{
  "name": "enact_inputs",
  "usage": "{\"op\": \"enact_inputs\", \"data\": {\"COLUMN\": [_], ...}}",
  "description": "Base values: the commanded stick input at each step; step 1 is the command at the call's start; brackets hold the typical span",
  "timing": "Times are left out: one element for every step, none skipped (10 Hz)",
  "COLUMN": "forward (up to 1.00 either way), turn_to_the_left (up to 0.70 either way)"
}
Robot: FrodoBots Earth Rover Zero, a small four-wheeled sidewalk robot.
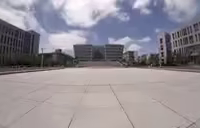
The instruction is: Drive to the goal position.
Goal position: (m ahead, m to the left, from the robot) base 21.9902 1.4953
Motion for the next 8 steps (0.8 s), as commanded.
{"op": "enact_inputs", "data": {"forward": [1.00, 1.00, 1.00, 1.00, 1.00, 1.00, 1.00, 1.00], "turn_to_the_left": [0.00, 0.00, 0.00, 0.00, 0.00, 0.00, 0.00, 0.00]}}
